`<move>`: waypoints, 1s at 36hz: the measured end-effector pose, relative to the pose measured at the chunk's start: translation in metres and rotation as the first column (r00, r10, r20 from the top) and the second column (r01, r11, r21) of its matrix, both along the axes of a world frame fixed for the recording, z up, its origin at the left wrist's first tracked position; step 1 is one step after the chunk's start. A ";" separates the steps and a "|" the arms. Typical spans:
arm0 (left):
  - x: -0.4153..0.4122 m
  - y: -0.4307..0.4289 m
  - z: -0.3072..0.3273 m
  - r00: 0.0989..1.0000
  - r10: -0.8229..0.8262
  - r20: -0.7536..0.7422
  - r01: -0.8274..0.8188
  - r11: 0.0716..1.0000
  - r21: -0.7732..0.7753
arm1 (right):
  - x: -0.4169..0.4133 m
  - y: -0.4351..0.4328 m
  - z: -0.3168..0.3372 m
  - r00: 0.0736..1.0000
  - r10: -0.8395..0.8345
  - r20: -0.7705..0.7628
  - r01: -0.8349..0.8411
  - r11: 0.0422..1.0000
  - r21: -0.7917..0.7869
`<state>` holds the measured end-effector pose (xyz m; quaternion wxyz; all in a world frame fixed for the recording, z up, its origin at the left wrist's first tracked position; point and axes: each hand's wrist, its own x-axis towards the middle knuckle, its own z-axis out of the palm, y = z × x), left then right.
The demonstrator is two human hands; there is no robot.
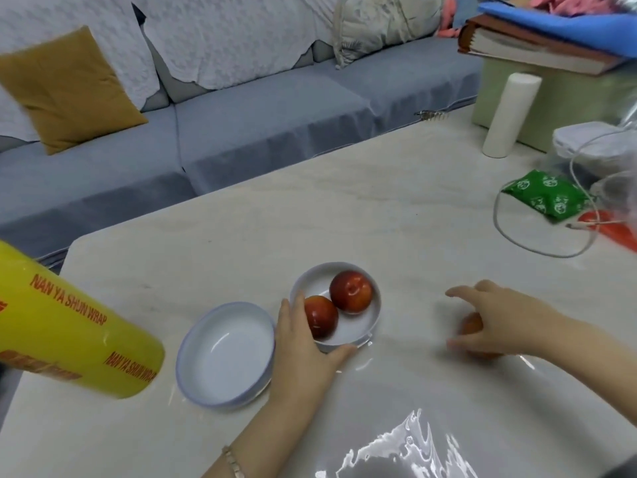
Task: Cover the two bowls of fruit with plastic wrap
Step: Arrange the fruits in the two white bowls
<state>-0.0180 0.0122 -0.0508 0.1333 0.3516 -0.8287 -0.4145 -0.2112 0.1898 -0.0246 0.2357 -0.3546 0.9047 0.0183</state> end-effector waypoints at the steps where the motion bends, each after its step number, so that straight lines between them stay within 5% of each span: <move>1: -0.001 0.001 0.001 0.999 0.020 -0.027 -0.020 1.000 0.002 | 0.000 0.006 -0.005 1.000 -0.007 0.010 0.007 0.999 0.041; 7: -0.012 -0.001 0.002 0.998 0.045 -0.050 -0.046 0.999 -0.007 | 0.005 0.016 -0.019 0.997 -0.065 -0.032 0.063 0.997 -0.044; 14: -0.009 -0.014 0.008 0.996 -0.090 0.013 0.091 0.993 -0.071 | 0.024 0.006 0.006 0.973 -0.168 0.158 0.228 0.797 -0.559; 18: 0.034 -0.029 0.023 0.991 -0.051 0.121 0.088 0.942 -0.323 | 0.051 -0.021 0.034 0.983 -0.017 0.181 0.144 0.683 -0.716; 21: 0.082 -0.044 0.022 0.986 0.158 0.056 -0.120 0.901 -0.417 | 0.072 -0.049 0.046 0.982 0.143 0.121 -0.009 0.681 -0.732; 25: 0.128 -0.053 0.013 0.866 0.474 0.159 -0.460 0.880 -0.121 | 0.097 -0.092 0.046 0.958 0.273 0.087 -0.133 0.694 -0.708; 30: 0.134 -0.058 0.005 0.881 0.453 0.137 -0.467 0.788 0.402 | 0.128 -0.138 0.046 0.928 0.368 0.050 -0.259 0.738 -0.623; 36: 0.126 -0.062 0.011 0.863 0.502 0.057 -0.454 0.722 0.522 | 0.155 -0.179 0.031 0.871 0.491 0.025 -0.420 0.769 -0.482</move>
